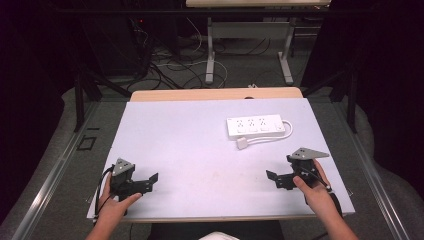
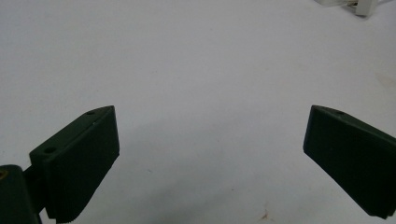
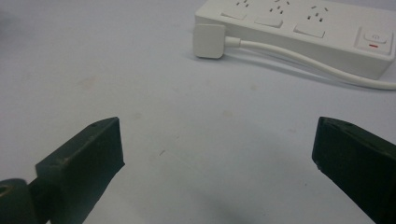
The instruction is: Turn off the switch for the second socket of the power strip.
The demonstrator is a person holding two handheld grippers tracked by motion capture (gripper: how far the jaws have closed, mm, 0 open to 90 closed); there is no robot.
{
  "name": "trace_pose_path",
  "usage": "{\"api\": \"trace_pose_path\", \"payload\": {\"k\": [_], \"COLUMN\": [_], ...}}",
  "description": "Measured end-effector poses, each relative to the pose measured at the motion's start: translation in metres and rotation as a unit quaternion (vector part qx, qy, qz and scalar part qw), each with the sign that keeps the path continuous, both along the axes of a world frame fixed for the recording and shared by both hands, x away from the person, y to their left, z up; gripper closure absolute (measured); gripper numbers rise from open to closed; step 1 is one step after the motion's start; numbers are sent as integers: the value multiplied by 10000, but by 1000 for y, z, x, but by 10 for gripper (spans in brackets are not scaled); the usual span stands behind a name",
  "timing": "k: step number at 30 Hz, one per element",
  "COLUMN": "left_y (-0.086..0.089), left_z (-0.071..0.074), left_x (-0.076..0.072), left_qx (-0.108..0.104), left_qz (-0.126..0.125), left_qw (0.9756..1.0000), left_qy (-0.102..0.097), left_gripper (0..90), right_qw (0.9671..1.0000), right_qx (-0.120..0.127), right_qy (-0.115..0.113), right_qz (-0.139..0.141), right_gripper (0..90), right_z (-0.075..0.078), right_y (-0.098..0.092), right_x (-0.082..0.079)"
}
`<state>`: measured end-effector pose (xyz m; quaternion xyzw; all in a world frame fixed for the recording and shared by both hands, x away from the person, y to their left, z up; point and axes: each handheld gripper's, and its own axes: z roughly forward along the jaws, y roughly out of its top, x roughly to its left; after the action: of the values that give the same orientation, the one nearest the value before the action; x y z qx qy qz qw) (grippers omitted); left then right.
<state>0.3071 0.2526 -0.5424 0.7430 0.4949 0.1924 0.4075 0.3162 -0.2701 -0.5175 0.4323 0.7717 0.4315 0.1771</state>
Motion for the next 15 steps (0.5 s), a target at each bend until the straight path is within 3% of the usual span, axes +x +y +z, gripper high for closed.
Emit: {"api": "trace_pose_path", "payload": {"k": [15], "left_y": [0], "left_z": [0], "left_x": [0], "left_qx": [9], "left_qz": [-7], "left_qw": [10000], "left_qy": [3], "left_gripper": [36], "right_qw": [9992], "right_qx": [5], "right_qy": [-41], "right_qz": [-389], "right_gripper": [24], "right_z": [-27], "right_y": [-16], "right_x": [-5]}}
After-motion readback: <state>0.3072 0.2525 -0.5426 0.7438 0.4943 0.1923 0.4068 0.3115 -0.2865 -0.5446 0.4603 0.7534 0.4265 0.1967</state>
